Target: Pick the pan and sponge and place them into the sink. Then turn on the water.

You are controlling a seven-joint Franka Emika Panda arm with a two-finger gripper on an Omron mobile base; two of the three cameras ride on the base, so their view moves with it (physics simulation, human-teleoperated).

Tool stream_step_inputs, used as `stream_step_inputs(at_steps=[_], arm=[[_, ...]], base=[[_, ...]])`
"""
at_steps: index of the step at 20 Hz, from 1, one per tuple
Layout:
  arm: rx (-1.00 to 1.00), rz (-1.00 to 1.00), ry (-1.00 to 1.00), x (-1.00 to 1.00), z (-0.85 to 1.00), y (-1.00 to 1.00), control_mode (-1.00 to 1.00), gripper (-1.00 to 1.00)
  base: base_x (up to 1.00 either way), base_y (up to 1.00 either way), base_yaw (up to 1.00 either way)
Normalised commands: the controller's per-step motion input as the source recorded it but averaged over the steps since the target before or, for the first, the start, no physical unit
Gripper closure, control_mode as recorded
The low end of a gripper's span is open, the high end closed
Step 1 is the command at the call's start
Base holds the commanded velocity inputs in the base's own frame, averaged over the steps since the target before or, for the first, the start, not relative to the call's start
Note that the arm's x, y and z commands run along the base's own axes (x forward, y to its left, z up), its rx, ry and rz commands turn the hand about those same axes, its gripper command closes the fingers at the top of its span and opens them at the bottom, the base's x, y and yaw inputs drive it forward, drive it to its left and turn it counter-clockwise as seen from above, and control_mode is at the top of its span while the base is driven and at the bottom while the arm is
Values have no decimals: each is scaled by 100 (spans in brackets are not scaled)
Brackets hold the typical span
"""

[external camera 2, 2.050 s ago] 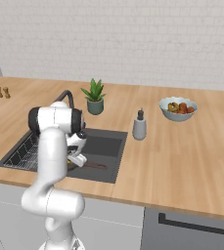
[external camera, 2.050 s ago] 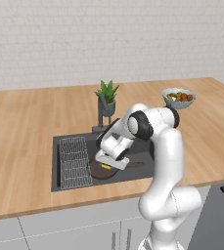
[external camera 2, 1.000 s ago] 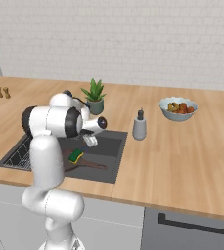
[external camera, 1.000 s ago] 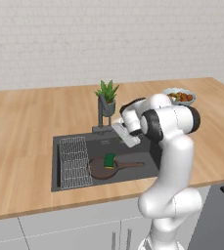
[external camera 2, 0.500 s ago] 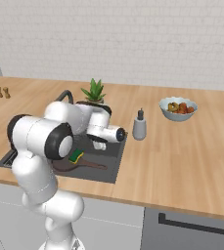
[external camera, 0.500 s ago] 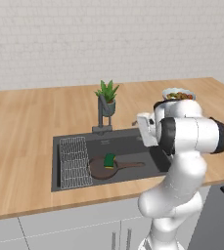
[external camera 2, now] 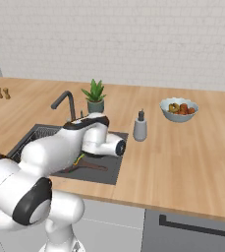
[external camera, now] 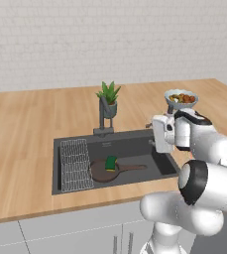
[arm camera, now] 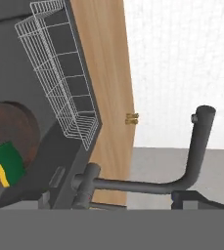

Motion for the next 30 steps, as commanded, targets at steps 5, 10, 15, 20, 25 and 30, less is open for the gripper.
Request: stream_step_inputs(at_steps=[5,10,15,20,25,30], arm=[[14,-25,16,-23,19,-6,-100,-100],[5,-10,43,0,1,0,-100,-100],[20,5,34,0,0,-27,-100,-100],[42,1,16,25,0,-16,-100,-100],[37,0,35,38,0,-1,-100,-100],[28,0,46,45,-6,1,-100,-100]], base=[[0,0,0],[0,0,0],[0,0,0],[0,0,0],[0,0,0],[0,0,0]])
